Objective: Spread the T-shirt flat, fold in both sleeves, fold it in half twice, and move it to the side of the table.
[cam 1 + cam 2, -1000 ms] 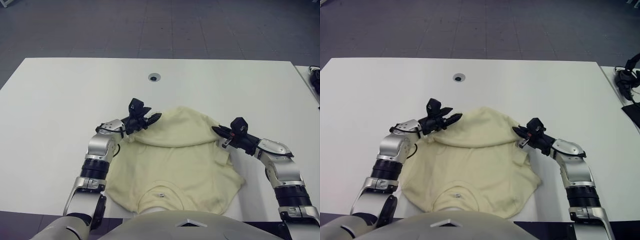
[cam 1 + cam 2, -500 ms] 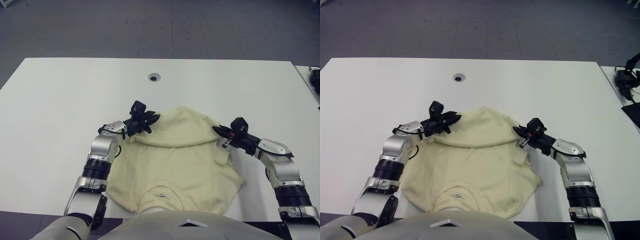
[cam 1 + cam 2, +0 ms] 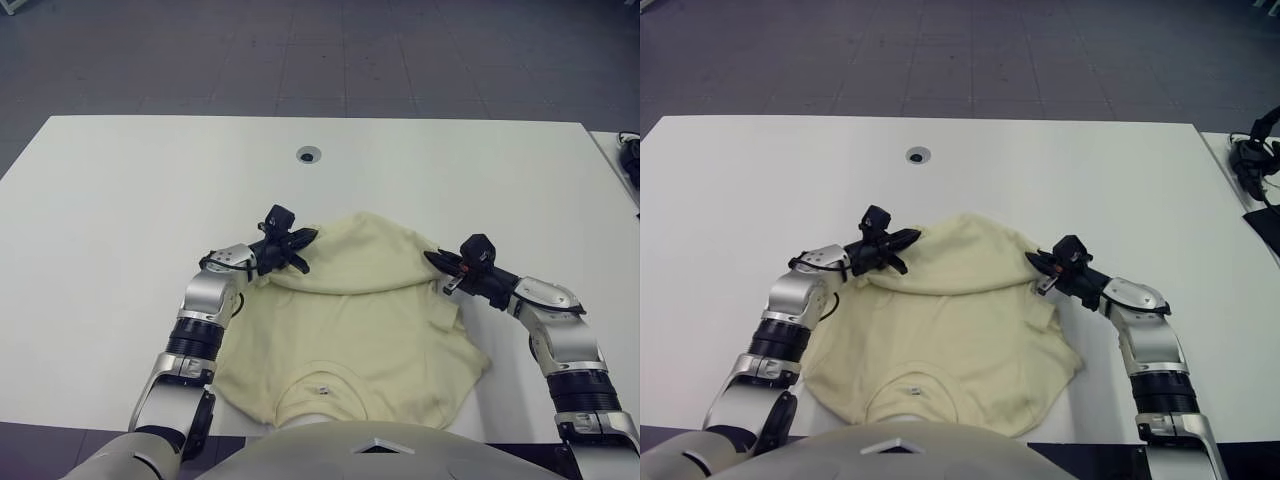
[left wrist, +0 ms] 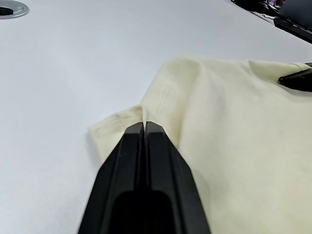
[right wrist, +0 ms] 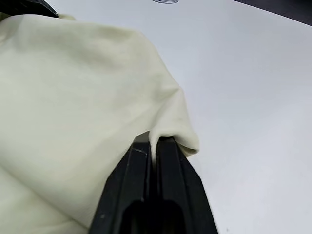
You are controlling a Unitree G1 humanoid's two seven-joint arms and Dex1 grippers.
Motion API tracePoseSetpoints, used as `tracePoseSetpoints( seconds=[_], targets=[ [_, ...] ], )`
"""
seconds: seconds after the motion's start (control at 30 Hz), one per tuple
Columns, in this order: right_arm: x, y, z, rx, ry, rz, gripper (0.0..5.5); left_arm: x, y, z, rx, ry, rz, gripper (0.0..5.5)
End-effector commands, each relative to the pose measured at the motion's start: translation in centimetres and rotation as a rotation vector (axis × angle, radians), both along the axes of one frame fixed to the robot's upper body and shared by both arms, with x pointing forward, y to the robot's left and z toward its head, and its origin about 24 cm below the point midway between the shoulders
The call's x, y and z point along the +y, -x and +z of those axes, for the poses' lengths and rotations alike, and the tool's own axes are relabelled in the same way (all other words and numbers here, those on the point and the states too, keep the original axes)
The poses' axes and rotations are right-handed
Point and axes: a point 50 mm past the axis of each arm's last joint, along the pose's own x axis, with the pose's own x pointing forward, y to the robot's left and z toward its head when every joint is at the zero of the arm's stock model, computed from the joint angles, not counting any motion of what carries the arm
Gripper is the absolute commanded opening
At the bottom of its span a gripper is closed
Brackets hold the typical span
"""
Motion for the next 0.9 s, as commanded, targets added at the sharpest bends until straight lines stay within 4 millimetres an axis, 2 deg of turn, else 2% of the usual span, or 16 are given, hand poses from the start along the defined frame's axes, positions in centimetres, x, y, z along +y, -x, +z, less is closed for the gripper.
tracePoseSetpoints(
  seconds=[0.03,0.27,0.43,0.7,0.8,0.9],
  targets=[
    [0.1,-0.5,0.4,-0.028,-0.006,-0.009,0.0,0.3,-1.0,2.0,-0.078,0.031,0.033,0.03],
    [0.2,-2.2,2.2,-0.123,0.001,-0.03,0.0,2.4,-2.4,4.9,-0.19,0.094,0.167,0.03],
    [0.8,-3.9,3.5,-0.19,0.016,-0.033,0.0,3.9,-2.7,6.0,-0.232,0.113,0.241,0.03],
    [2.2,-7.5,4.5,-0.249,0.03,-0.045,0.0,4.9,-3.2,5.8,-0.252,0.099,0.315,0.03],
    [3.0,-8.5,4.1,-0.237,0.036,-0.04,0.0,4.8,-3.9,5.3,-0.25,0.077,0.33,0.03],
    [3.5,-8.4,2.8,-0.188,0.07,-0.008,0.0,4.0,-4.3,4.5,-0.226,0.04,0.307,0.03]
  ],
)
